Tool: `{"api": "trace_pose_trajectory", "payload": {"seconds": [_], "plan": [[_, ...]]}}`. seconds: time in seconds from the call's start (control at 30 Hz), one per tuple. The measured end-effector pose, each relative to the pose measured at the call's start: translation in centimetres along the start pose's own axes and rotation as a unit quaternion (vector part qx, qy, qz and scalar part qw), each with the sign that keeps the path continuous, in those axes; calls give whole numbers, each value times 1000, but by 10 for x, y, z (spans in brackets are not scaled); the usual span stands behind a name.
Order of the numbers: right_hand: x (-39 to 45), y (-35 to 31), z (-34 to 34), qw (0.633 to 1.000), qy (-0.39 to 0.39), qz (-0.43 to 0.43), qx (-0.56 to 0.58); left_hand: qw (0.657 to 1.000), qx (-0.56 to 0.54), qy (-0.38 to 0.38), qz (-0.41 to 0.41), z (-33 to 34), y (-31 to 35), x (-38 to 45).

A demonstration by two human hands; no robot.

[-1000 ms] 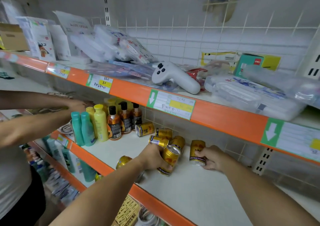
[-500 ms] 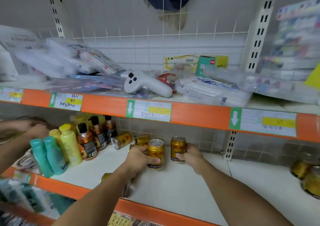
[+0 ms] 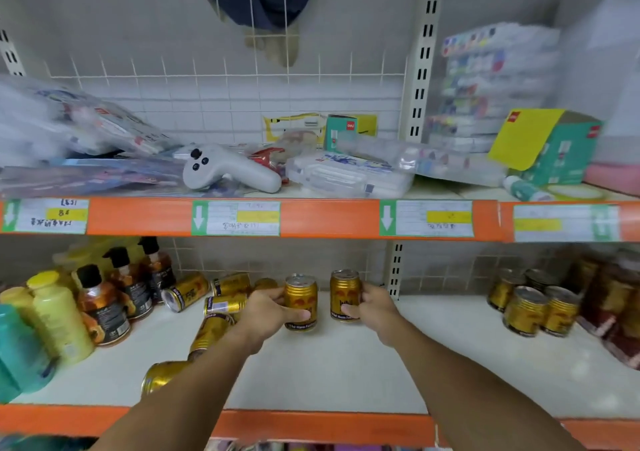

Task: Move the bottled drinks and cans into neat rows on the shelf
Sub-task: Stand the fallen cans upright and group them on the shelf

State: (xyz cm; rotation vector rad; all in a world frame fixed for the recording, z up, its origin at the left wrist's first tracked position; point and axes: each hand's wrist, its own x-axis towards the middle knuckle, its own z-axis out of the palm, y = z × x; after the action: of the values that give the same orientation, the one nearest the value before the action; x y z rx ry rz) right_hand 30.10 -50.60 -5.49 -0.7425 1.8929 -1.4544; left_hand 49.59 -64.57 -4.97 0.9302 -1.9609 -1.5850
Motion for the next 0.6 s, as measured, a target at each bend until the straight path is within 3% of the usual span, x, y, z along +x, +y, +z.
{"api": "trace_pose_trajectory", "payload": {"seconds": [0.27, 0.6], "plan": [[-33, 3, -69, 1000, 8, -18, 17, 1000, 5, -10, 6, 64, 30, -5], [-84, 25, -161, 998, 44, -19, 50, 997, 5, -74, 20, 152, 57, -22]]}}
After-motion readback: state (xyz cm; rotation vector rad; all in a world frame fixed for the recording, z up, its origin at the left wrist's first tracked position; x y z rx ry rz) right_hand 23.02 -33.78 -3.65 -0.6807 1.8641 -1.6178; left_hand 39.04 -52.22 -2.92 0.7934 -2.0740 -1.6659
